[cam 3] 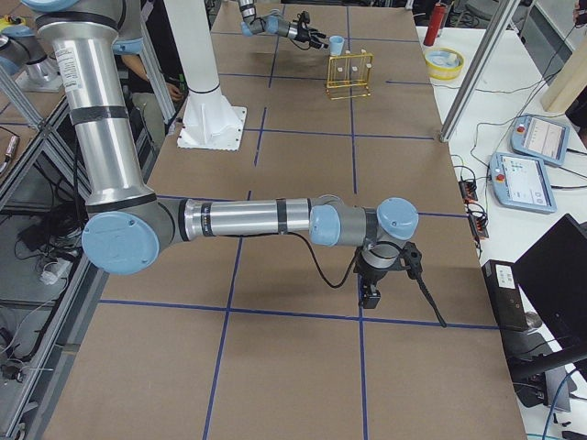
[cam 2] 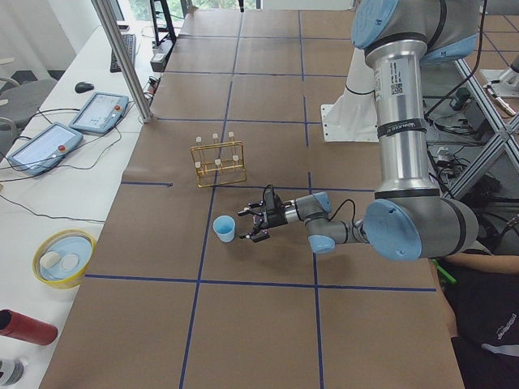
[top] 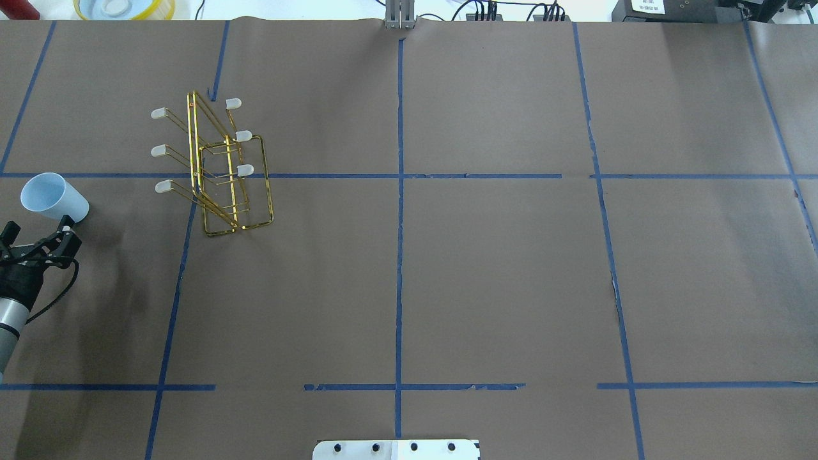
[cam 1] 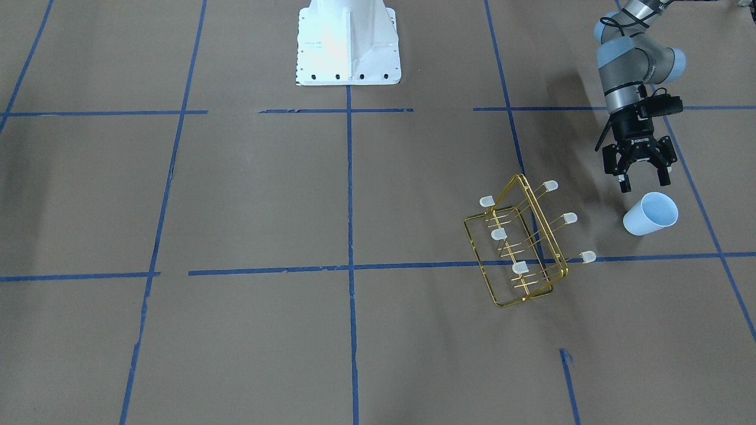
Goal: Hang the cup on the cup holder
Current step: 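Move the left gripper down to the light blue cup's rim, then close the left gripper on the cup rim and lift it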
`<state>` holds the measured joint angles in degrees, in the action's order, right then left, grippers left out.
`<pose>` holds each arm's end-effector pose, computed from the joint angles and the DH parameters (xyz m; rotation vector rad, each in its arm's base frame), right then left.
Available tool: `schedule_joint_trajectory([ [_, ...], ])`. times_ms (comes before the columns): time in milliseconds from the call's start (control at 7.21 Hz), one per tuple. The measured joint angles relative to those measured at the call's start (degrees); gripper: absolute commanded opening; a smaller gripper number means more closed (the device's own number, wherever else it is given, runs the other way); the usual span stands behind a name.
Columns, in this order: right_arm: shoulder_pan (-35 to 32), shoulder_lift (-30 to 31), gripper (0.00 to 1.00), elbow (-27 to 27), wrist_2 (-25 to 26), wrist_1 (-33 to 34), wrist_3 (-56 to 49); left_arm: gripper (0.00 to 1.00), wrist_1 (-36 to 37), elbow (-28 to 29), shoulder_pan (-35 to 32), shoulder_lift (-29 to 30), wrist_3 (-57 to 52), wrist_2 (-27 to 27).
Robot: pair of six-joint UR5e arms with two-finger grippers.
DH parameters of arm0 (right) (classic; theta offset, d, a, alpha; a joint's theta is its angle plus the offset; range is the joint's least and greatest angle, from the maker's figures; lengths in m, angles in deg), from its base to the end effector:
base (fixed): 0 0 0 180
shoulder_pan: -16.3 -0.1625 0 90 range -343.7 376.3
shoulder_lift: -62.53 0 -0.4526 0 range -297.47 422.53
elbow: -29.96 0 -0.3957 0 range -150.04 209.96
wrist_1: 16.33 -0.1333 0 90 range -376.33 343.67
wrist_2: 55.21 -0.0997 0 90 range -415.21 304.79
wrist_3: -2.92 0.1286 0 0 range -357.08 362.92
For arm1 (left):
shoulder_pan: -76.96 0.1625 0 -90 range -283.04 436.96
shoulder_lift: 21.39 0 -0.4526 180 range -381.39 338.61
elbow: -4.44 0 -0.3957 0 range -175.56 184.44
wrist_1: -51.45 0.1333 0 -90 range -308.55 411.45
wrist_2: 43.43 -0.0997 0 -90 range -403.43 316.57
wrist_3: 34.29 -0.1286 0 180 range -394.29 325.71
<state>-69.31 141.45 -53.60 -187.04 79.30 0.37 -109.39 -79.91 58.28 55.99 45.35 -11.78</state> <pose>0.0030 -0.5814 0.6722 -0.0282 -0.7301 -0.1094 0.2927 -0.3552 0.6901 1.1301 0.5752 -0.5912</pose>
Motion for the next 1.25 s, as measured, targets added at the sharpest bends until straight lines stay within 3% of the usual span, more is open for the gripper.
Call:
schedule_joint_trajectory([
  [694, 0.00, 0.00, 1.00, -0.03, 0.00, 0.00, 0.00, 1.00, -0.06, 2.63, -0.07, 2.20, -0.39, 0.50],
  [1249, 0.00, 0.00, 1.00, -0.02, 0.00, 0.00, 0.00, 1.00, -0.18, 3.58, -6.98, 5.30, -5.22, 3.95],
])
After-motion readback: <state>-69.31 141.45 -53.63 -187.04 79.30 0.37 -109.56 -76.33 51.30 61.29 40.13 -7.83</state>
